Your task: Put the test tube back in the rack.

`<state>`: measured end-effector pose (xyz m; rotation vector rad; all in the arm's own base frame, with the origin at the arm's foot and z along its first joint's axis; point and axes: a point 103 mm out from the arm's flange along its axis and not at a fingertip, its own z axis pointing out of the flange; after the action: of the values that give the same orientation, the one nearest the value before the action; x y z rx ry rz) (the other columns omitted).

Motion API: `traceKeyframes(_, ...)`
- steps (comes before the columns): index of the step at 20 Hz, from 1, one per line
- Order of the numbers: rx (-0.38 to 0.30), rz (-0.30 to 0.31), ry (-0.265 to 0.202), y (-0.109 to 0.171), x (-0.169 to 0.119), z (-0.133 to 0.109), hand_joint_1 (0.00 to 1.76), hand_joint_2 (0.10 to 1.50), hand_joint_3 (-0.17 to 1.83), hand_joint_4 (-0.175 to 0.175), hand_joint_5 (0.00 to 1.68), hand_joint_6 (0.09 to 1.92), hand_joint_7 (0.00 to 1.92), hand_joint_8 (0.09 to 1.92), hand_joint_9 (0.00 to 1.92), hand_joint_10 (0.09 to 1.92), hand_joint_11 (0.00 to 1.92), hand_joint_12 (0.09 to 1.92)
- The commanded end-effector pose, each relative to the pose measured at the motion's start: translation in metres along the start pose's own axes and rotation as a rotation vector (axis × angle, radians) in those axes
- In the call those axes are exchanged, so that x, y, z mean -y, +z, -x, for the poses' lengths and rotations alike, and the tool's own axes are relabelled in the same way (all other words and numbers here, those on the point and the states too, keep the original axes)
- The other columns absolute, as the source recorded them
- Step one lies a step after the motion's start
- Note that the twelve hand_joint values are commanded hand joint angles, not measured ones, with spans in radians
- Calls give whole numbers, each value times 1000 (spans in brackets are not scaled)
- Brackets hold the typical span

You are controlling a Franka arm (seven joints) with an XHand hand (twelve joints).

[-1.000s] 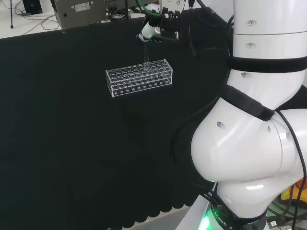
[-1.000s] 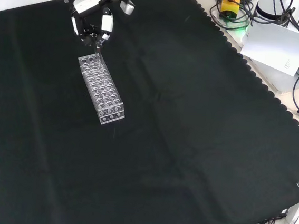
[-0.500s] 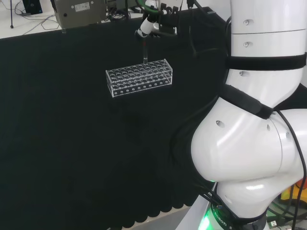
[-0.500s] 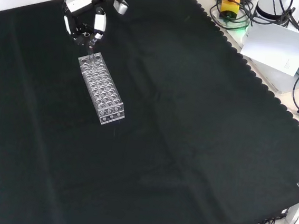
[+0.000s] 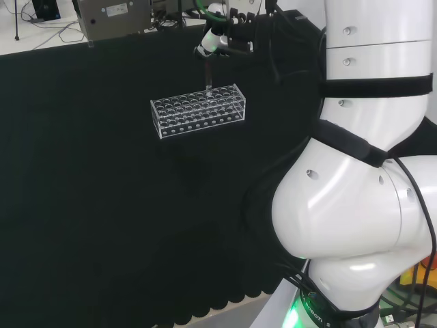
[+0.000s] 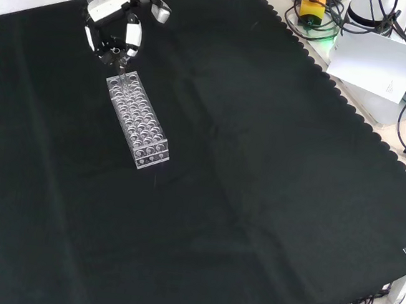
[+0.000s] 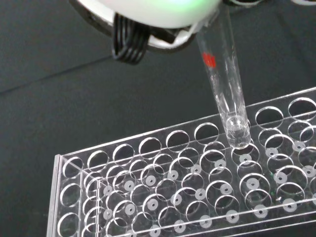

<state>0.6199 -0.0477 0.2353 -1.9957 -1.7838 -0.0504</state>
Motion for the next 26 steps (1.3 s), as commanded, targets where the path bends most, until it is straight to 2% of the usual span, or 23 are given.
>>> traceKeyframes(1, 1, -12, 2, 0, 3, 5, 1233, 646, 646, -175, 1329, 551, 1724, 511, 1650, 670, 1434, 879)
traceKeyframes(16, -5, -10, 10, 8, 4, 6, 1233, 646, 645, -175, 1329, 551, 1723, 512, 1650, 670, 1433, 880)
traceKeyframes(26, -10, -43, 10, 20, -2, 5, 1233, 646, 645, -175, 1329, 551, 1723, 513, 1650, 670, 1432, 880)
